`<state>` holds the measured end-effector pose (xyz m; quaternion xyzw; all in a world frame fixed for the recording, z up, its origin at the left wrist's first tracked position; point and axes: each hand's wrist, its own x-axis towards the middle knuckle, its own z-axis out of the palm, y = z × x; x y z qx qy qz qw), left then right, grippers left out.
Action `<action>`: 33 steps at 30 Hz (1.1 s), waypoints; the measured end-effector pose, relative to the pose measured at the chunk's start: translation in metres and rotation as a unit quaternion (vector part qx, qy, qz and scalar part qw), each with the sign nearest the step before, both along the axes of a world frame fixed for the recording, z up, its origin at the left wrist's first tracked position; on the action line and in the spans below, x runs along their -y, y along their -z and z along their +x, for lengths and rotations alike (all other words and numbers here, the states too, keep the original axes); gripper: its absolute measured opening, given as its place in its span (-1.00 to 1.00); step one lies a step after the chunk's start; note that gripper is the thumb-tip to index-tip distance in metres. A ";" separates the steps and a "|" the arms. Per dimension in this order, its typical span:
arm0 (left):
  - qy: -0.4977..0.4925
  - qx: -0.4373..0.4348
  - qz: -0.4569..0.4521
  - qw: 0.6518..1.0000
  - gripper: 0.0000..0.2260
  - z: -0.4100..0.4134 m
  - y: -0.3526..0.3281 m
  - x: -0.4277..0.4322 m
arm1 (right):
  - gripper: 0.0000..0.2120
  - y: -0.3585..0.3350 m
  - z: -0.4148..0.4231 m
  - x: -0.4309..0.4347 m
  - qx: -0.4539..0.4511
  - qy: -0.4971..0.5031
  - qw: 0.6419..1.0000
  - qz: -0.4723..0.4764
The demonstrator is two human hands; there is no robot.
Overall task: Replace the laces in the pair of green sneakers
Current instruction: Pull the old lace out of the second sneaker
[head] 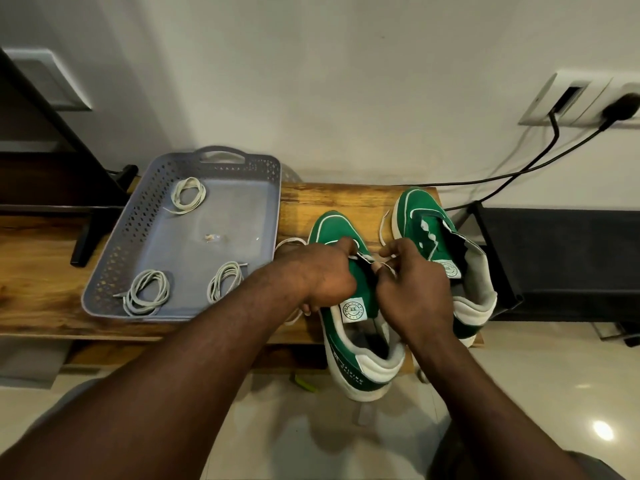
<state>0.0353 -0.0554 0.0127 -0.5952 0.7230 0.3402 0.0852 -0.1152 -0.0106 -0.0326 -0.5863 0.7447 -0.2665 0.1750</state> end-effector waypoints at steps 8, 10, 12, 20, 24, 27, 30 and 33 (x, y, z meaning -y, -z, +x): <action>0.011 0.016 -0.048 0.999 -0.61 -0.001 -0.002 0.003 | -0.77 -0.002 0.009 0.001 -0.040 -0.020 0.999 0.010; 0.014 0.036 -0.104 0.994 -0.67 -0.003 -0.003 0.002 | -0.76 -0.002 0.011 0.001 -0.046 -0.023 0.999 0.006; 0.015 0.045 -0.151 0.987 -0.72 -0.004 -0.001 0.000 | -0.75 -0.001 0.012 0.000 -0.060 -0.035 0.998 -0.005; 0.019 0.023 -0.163 0.986 -0.86 -0.001 0.005 0.001 | -0.78 0.007 0.008 0.000 -0.067 -0.064 0.996 -0.018; -0.003 0.034 -0.149 0.988 -0.83 -0.004 0.010 0.002 | -0.71 0.007 0.010 0.001 -0.073 -0.075 0.994 -0.016; -0.117 -0.106 -0.075 0.985 -0.91 -0.002 0.001 0.009 | -0.67 0.005 0.011 -0.003 -0.077 -0.083 0.993 -0.026; -0.224 -0.192 -0.017 0.955 -0.90 0.003 -0.006 0.012 | -0.67 0.005 0.010 -0.007 -0.085 -0.092 0.992 -0.032; -0.137 -0.102 -0.057 0.984 -0.81 0.005 0.003 0.008 | -0.71 0.008 0.012 -0.007 -0.086 -0.094 0.991 -0.035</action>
